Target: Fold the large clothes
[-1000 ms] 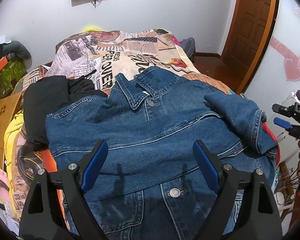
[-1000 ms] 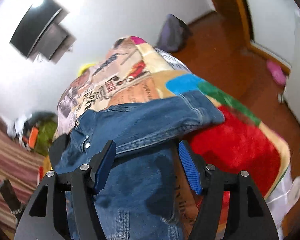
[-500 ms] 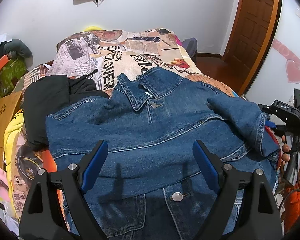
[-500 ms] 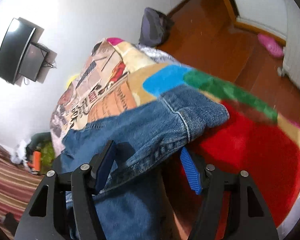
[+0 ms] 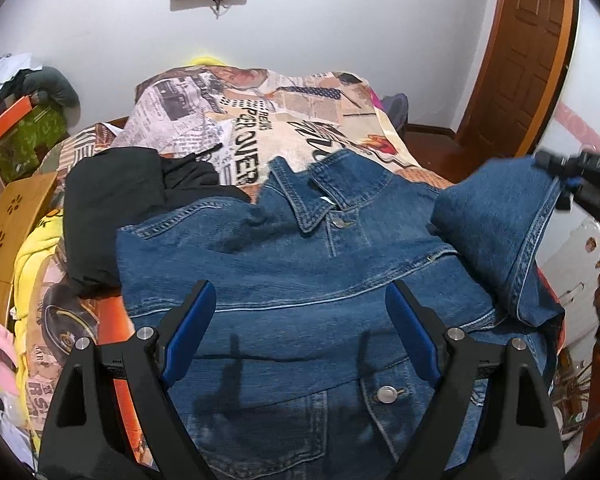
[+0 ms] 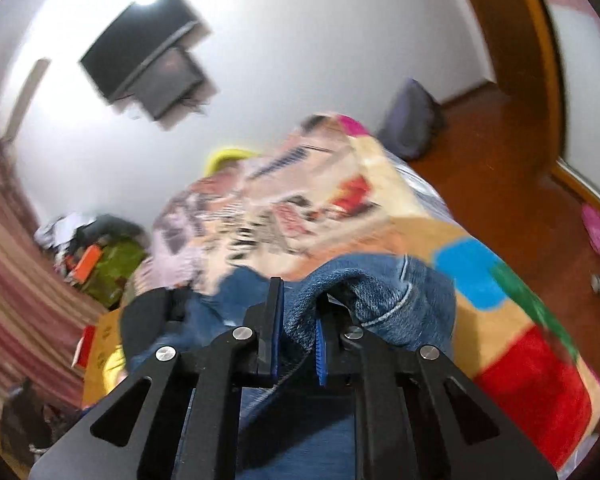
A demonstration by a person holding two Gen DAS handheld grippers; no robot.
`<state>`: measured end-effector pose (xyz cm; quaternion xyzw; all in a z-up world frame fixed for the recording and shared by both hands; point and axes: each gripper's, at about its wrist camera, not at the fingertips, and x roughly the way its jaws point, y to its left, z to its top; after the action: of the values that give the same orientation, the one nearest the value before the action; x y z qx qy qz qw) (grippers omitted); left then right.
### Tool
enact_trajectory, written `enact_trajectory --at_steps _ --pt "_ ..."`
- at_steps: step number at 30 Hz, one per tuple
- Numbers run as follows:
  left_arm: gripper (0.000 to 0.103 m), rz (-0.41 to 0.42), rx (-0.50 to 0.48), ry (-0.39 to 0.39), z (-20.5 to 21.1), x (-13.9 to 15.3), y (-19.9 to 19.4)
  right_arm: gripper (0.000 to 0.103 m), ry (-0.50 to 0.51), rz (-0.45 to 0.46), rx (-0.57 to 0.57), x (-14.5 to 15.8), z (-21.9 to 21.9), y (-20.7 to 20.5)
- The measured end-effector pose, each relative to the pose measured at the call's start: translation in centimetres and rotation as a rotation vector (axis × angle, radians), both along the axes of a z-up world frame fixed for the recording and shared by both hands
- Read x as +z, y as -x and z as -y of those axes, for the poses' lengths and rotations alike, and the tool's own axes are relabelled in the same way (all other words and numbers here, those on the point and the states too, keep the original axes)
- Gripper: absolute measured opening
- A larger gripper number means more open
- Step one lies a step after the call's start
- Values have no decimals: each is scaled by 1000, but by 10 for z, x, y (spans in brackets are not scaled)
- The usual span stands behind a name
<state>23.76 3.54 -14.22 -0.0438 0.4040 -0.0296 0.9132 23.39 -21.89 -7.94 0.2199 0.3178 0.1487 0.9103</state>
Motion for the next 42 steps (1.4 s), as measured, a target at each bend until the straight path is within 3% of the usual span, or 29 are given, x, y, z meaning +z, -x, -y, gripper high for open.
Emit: enact_trajectory --at_steps 5,12,16,22,27,31,34,37,42 --pt "86 21 40 19 -23 4 8 11 -11 51 152 27 -56 -2" --pt "86 39 99 46 -57 4 21 11 20 27 355 24 -142 -8" --pt "86 37 136 62 -77 1 30 11 68 -51 471 -1 -190 -10" --pt "86 12 184 93 -100 -10 42 11 202 -222 595 -67 -241 -6" --pt "86 -12 205 92 -108 -18 49 14 257 -337 638 -107 -257 -1" --pt "86 -32 208 85 -108 -23 49 16 325 -377 651 -111 -255 6" --pt "86 -41 202 79 -103 -24 46 25 337 -410 673 -107 -251 9" --pt "86 -56 190 83 -97 -26 42 32 323 -395 682 -94 -241 14" --pt "86 -80 154 105 -84 -31 33 39 299 -286 632 -66 -208 20"
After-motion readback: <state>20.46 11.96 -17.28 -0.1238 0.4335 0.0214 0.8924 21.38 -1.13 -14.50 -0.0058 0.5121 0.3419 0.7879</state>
